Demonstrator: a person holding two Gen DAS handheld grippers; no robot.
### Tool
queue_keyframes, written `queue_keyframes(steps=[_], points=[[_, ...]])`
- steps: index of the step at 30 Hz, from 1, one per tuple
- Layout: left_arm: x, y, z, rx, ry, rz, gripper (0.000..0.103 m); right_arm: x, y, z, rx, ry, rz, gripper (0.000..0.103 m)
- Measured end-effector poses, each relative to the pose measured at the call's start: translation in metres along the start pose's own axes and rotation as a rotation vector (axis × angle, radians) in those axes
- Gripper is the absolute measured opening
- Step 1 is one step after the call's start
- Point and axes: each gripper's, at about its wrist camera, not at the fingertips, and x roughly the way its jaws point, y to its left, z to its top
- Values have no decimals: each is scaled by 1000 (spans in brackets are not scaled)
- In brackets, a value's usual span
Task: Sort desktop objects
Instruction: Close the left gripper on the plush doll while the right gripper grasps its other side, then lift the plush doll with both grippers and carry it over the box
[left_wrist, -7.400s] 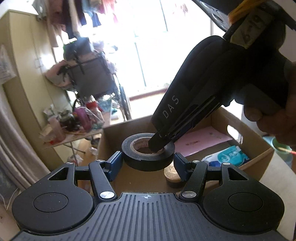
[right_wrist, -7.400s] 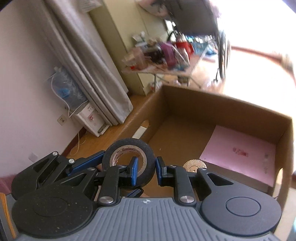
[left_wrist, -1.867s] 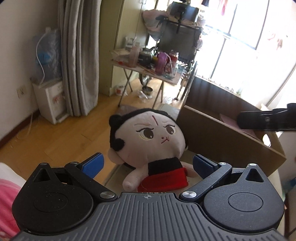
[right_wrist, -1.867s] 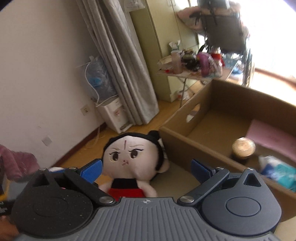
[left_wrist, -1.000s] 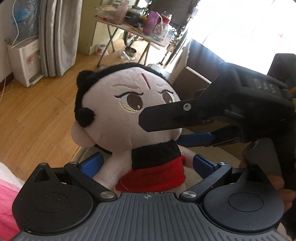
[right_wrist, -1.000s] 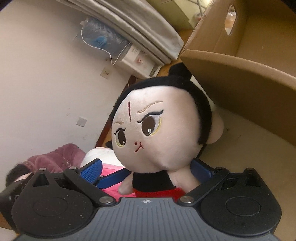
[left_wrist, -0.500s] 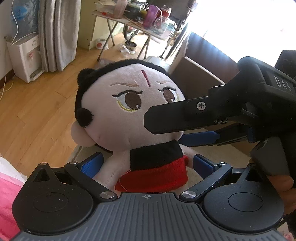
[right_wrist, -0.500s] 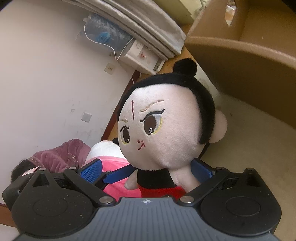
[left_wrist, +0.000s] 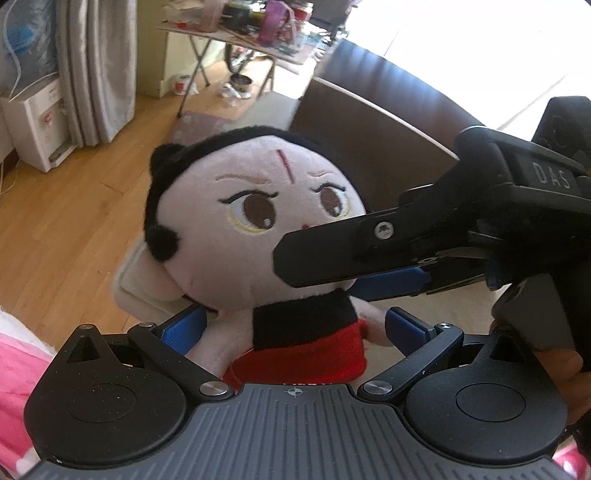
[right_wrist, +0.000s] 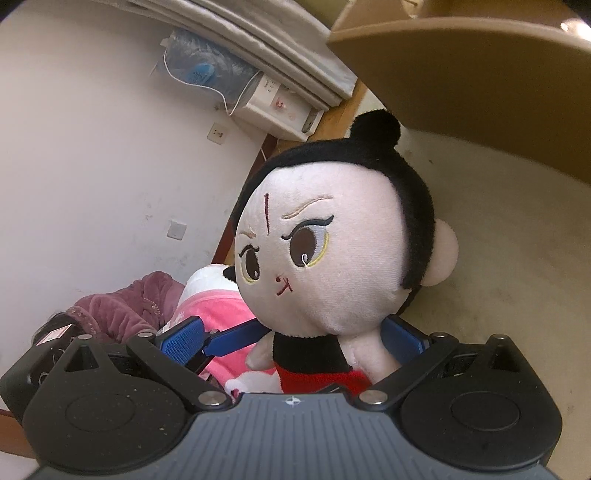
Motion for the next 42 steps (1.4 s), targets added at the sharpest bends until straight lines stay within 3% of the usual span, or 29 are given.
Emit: queue_keyframes(steps=[20, 26, 35, 42], points=[[14, -61, -11, 193, 19, -98, 103, -63, -44, -39, 127, -110, -18, 103], [19, -69, -8, 210, 13, -145, 103, -72, -52, -37, 132, -148, -34, 103], [26, -73, -6, 199, 17, -149, 103, -70, -61, -36, 129, -150, -25, 103], [28, -57, 6, 129, 25, -186, 103, -73, -59, -37, 129, -151, -23, 103]])
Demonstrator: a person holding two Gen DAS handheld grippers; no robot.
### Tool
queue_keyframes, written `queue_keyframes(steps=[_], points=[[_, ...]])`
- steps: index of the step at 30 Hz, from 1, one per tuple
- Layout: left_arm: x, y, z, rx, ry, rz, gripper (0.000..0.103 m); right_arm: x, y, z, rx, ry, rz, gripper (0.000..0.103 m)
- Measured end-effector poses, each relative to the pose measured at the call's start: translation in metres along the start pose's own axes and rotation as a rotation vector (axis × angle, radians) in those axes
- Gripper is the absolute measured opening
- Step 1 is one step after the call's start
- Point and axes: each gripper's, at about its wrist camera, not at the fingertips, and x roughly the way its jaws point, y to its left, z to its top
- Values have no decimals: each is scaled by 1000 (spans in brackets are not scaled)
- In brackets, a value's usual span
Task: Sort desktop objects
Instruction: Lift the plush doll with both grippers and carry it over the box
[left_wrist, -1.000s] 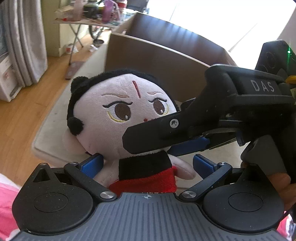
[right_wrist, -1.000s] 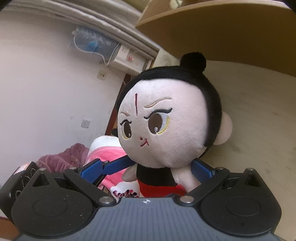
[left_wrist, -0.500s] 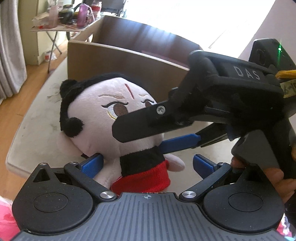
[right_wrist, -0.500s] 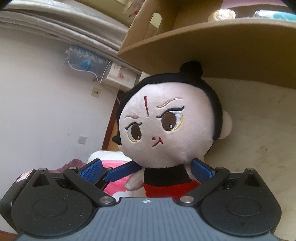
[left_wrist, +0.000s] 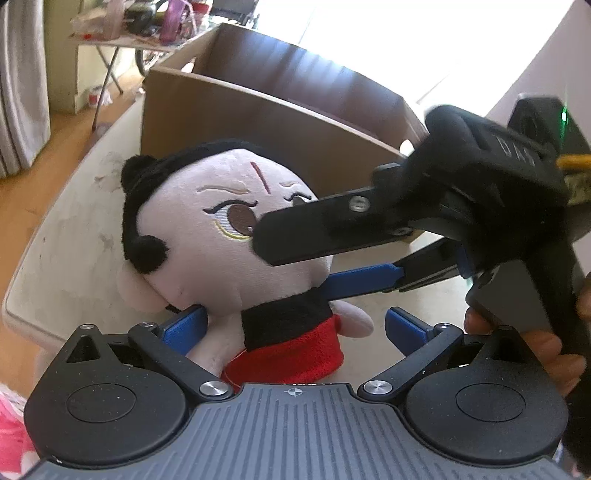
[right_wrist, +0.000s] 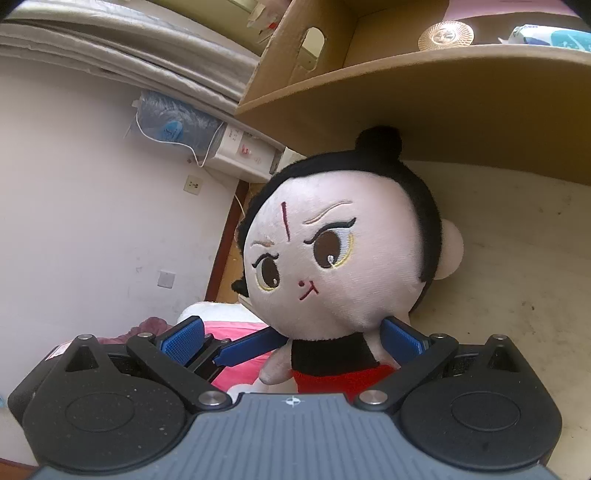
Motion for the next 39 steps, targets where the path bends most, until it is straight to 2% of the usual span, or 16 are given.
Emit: queue_keyframes(steps=[6, 12, 18, 24, 30, 35, 39], points=[[-13, 19, 4, -67, -29, 19, 103, -3, -1, -2, 1, -22, -10, 103], [-21, 49, 11, -175, -67, 39, 103, -16, -6, 2, 2, -70, -15, 103], [-9, 72, 16, -280, -27, -16, 103, -20, -21, 12, 49, -118, -43, 103], [1, 74, 13, -294, 23, -24, 103, -6, -37, 21, 99, -122, -44, 103], [15, 76, 18, -300, 48, -59, 103, 12, -38, 29, 74, -114, 2, 103], [24, 72, 22, -280, 58, -60, 103, 18, -33, 27, 19, -108, -23, 103], [26, 67, 24, -261, 63, -66, 103, 20, -36, 27, 30, -109, -14, 103]])
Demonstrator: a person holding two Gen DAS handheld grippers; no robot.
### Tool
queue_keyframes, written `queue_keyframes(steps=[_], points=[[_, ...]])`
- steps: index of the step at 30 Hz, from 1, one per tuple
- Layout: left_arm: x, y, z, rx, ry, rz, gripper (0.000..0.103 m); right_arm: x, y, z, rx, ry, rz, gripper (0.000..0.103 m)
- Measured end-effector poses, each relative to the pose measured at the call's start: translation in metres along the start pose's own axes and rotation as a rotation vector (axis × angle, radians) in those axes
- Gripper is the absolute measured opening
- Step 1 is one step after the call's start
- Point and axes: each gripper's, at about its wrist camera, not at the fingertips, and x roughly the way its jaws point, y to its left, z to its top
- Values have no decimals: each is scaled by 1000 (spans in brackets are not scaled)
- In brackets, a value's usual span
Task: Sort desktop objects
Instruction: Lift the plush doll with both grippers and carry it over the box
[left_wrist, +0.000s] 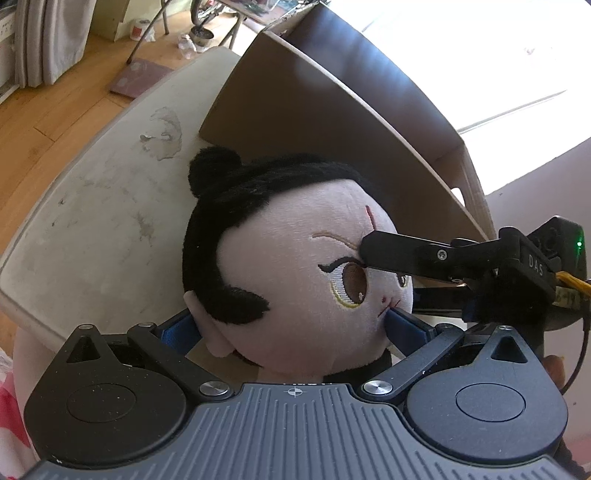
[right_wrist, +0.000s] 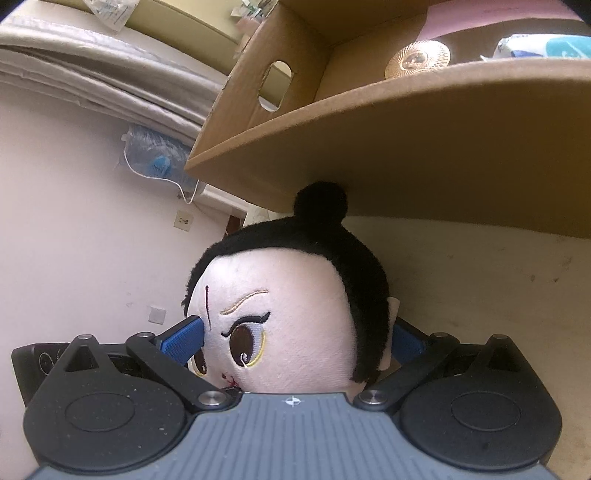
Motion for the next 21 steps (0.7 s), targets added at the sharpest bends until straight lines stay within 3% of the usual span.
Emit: queue_keyframes(steps=[11, 21], points=[[-12, -16, -3, 48, -17, 58, 103, -7, 7, -2, 35, 10, -4, 103], [-46, -38, -6, 86, -102, 100, 103, -29, 36, -8, -10, -29, 53, 103]])
